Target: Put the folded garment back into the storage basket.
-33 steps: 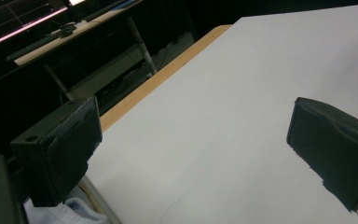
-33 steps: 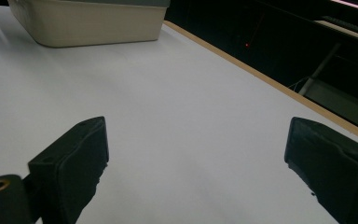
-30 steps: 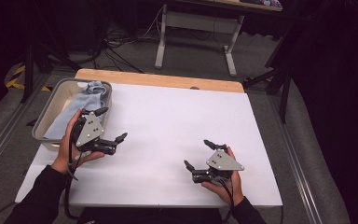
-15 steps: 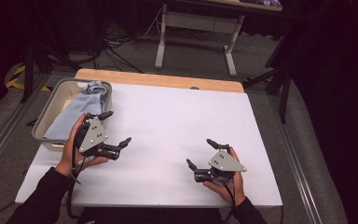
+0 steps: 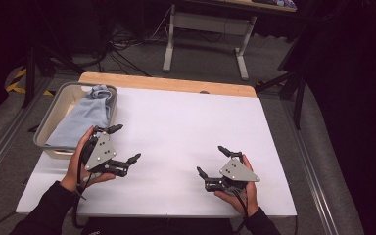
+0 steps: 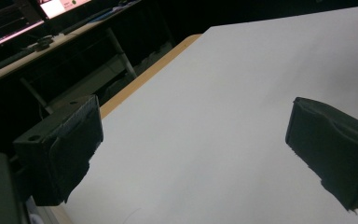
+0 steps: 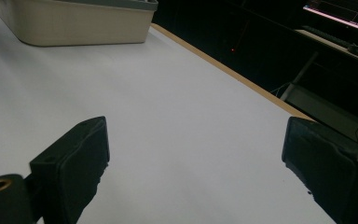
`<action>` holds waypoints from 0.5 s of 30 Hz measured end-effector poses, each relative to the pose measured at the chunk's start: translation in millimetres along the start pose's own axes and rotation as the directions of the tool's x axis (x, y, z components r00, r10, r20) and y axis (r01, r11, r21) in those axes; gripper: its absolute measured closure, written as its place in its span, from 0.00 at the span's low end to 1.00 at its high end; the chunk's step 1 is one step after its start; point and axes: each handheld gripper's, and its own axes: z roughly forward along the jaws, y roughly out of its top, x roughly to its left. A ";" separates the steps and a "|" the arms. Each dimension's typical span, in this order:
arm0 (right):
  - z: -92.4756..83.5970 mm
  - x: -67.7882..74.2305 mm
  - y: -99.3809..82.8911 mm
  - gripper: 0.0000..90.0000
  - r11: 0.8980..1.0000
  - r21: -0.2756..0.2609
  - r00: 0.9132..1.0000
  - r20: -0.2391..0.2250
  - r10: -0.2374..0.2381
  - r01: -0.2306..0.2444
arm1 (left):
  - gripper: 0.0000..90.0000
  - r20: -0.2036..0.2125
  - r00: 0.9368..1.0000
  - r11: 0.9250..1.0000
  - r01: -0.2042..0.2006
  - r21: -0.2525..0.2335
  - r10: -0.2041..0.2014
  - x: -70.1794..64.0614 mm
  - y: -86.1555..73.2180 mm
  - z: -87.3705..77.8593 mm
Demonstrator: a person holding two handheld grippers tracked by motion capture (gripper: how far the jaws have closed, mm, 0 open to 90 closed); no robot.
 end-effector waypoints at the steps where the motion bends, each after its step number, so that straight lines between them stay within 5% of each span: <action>1: -0.4 0.0 -0.1 0.09 1.000 -0.001 1.000 0.001 0.000 0.000 | 0.05 0.004 1.000 1.000 -0.001 0.006 0.001 -1.2 -0.8 -0.4; 15: -7.3 0.9 -1.6 0.09 1.000 -0.002 1.000 0.008 0.000 0.000 | 0.06 0.007 1.000 1.000 -0.011 0.029 0.010 -18.7 -16.6 -4.2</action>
